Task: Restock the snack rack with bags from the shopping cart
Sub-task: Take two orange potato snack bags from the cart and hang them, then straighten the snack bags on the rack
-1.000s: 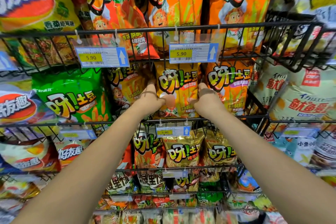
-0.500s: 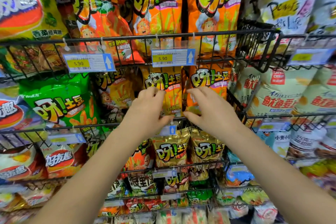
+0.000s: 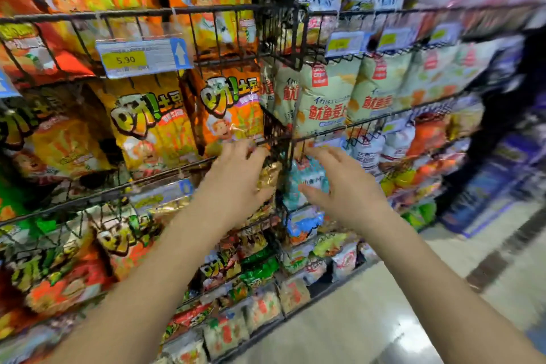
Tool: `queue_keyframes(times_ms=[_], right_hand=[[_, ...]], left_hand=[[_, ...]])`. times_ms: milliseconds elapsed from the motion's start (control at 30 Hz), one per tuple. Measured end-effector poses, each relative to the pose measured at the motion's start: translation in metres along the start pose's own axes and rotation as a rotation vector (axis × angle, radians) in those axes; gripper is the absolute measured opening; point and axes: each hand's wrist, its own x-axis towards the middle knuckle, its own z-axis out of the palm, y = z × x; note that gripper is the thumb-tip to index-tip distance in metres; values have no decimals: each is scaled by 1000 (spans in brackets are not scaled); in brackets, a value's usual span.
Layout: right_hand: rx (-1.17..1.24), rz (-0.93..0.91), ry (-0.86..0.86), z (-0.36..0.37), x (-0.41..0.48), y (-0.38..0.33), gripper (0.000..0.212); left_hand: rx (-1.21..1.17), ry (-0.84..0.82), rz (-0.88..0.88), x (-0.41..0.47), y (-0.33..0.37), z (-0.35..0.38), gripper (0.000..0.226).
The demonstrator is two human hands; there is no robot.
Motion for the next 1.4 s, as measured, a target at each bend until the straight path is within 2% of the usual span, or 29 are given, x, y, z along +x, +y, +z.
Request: queue_keyframes(times_ms=[400, 500, 833, 1133, 1400], right_hand=[[-100, 412, 168, -60, -162, 147, 65], [-64, 510, 190, -79, -211, 198, 63], [-136, 731, 199, -146, -347, 368, 64], [-89, 887, 242, -186, -388, 474, 62], [-114, 1016, 225, -192, -360, 605, 66]], left_hand=[[-62, -128, 408, 33, 203, 62, 64], [-48, -132, 496, 40, 275, 80, 57], [-22, -173, 759, 60, 517, 126, 65], [-42, -236, 874, 107, 644, 159, 66], [-147, -303, 935, 212, 747, 218, 64]])
